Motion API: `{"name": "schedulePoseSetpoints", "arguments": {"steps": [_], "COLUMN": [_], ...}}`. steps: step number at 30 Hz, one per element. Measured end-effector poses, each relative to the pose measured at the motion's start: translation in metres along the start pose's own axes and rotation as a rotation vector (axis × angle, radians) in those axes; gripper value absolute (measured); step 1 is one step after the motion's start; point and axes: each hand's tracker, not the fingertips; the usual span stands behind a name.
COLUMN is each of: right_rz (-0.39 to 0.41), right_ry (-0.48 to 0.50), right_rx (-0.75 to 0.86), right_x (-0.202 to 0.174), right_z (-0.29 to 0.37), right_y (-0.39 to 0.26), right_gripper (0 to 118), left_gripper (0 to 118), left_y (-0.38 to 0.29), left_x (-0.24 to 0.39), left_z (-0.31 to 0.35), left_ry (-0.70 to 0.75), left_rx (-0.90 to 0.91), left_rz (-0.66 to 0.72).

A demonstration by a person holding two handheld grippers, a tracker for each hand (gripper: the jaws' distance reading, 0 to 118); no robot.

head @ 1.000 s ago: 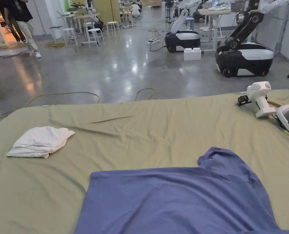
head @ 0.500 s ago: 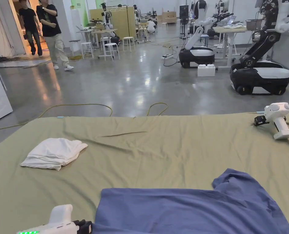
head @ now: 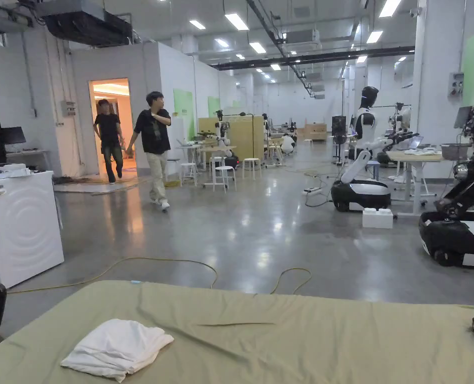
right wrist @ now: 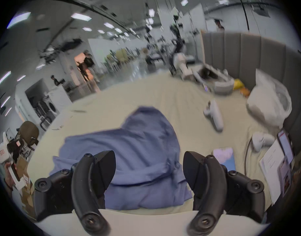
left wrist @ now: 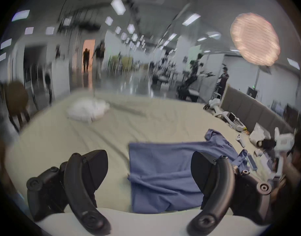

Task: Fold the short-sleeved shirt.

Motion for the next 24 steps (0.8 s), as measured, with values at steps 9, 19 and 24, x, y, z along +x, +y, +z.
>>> {"name": "schedulePoseSetpoints", "arguments": {"steps": [9, 19, 24], "right_rz": [0.223, 0.297, 0.293], "right_ry": [0.073, 0.096, 0.104], "right_rx": [0.386, 0.451, 0.474], "right_x": [-0.064, -0.108, -0.115], "right_z": [0.153, 0.217, 0.213], "right_y": [-0.01, -0.025, -0.023], "right_gripper": [79, 0, 0], "left_gripper": [102, 0, 0], "left_y": [0.023, 0.023, 0.02], "left_x": [0.078, 0.113, 0.106], "left_z": [0.168, 0.22, 0.219], "left_ry": [0.146, 0.081, 0.109], "left_rx": [0.343, 0.406, 0.4], "left_rz": [-0.058, -0.055, -0.029]}}
